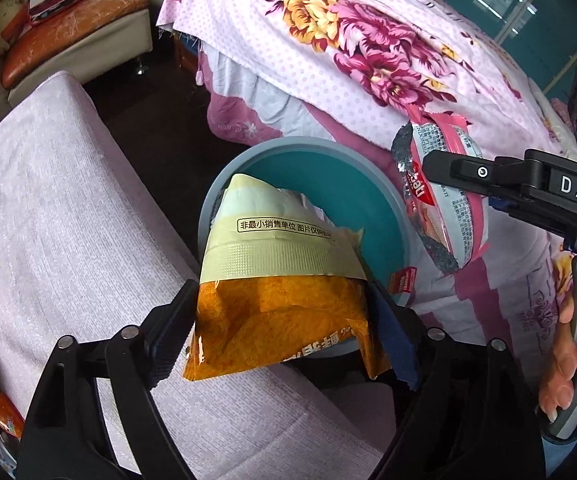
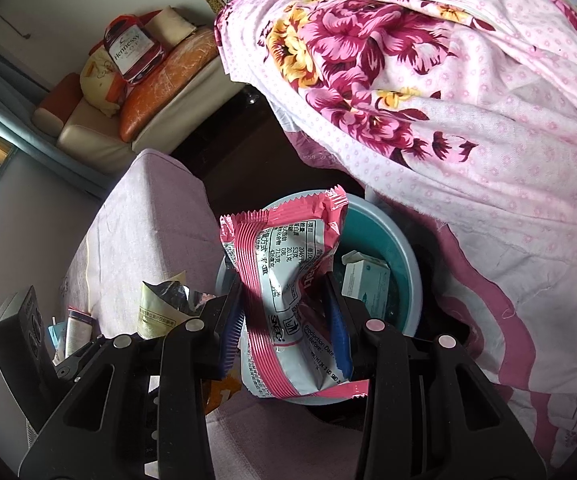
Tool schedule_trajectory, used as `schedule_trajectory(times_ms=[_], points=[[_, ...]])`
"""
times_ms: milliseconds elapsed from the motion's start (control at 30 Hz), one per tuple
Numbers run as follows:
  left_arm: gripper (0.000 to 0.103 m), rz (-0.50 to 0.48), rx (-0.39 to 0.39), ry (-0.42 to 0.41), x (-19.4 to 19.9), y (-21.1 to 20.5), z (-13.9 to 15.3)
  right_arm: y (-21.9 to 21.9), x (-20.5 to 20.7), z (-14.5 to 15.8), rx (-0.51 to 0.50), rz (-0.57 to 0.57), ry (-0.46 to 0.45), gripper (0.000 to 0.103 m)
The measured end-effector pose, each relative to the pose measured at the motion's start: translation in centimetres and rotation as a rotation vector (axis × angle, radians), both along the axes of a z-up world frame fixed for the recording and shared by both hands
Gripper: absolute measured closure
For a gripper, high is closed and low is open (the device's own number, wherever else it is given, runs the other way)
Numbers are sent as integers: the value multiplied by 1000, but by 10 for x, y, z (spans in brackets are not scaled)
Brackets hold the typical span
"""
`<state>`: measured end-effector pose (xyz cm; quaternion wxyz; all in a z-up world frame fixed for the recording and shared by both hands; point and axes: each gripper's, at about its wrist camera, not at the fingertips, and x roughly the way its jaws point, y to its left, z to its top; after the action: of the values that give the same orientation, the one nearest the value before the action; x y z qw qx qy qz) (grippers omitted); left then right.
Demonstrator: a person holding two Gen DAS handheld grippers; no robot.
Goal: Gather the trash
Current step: 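Carry the orange bag and pink packet over the teal wastebasket and open both tools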
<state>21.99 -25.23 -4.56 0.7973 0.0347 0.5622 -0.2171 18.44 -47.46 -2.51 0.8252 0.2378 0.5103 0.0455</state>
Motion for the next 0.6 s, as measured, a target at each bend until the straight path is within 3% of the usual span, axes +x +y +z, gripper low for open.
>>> schedule_trajectory(times_ms=[533, 600], points=[[13, 46, -34, 11, -9, 21, 4, 13, 4, -2, -44, 10, 13, 64], [13, 53, -39, 13, -11, 26, 5, 18, 5, -2, -49, 19, 19, 48]])
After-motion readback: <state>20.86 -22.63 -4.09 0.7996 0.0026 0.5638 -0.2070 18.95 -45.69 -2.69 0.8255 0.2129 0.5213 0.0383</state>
